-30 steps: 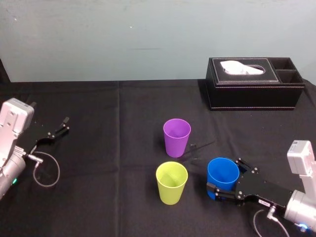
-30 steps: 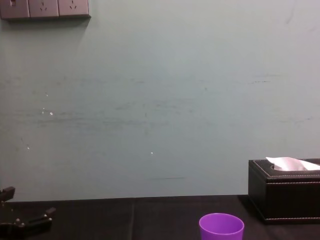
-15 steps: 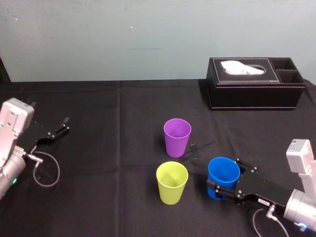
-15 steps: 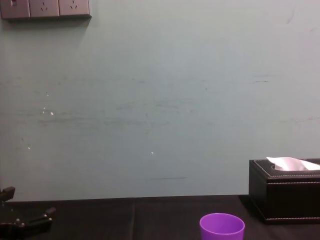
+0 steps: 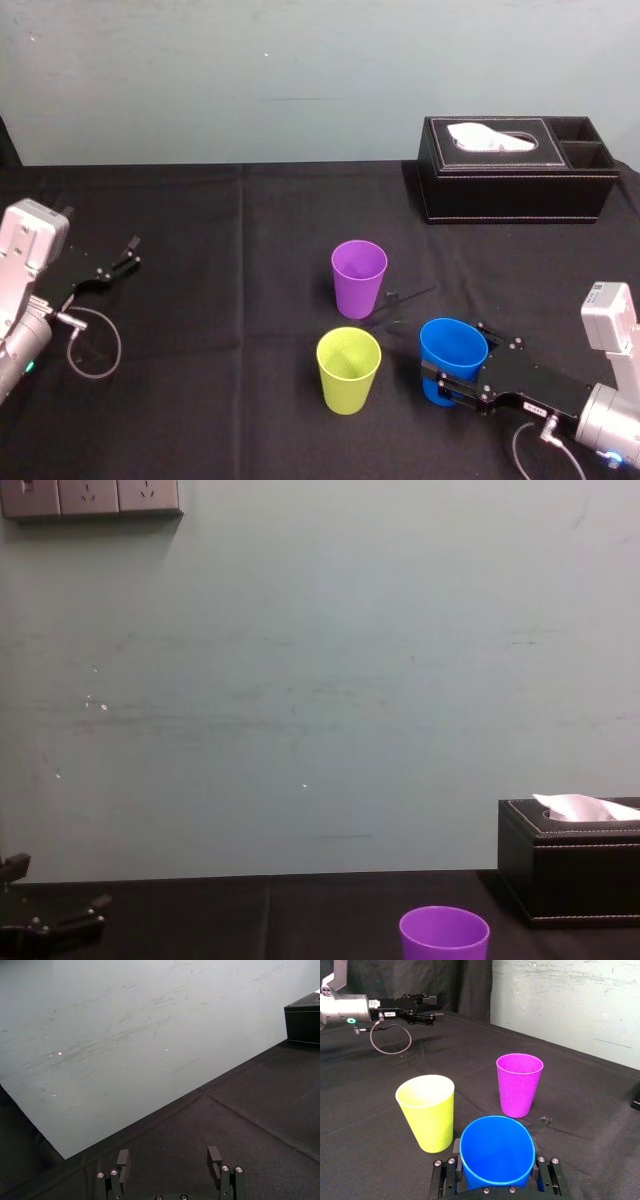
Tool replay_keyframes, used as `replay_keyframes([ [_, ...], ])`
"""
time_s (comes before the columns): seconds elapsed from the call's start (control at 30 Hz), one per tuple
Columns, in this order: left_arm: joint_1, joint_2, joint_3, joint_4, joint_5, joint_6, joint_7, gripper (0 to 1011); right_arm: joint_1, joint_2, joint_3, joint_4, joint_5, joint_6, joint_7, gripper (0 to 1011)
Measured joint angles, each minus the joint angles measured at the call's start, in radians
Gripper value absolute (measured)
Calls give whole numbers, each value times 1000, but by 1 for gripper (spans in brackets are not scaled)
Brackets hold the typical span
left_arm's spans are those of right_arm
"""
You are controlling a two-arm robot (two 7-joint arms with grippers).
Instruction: Stack the three plastic cups sequentially using one hand.
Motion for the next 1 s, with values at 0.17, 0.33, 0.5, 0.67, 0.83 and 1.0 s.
replay_keyframes([
  [0.17, 0, 0, 0, 0, 0, 0, 0, 1010, -1, 0, 0, -1, 0, 0, 0, 731],
  [0.33, 0, 0, 0, 0, 0, 0, 0, 1010, -1, 1, 1, -1, 0, -1, 0, 731],
  [0.5, 0, 0, 0, 0, 0, 0, 0, 1010, -1, 1, 1, -1, 0, -1, 0, 731],
  [0.67, 0, 0, 0, 0, 0, 0, 0, 1010, -1, 1, 0, -1, 0, -1, 0, 731],
  [0.83, 0, 0, 0, 0, 0, 0, 0, 1010, -1, 19, 7, -24, 34, 21, 12, 731],
  [1.0, 0, 0, 0, 0, 0, 0, 0, 1010, -7, 46, 22, -67, 67, 53, 16, 731],
])
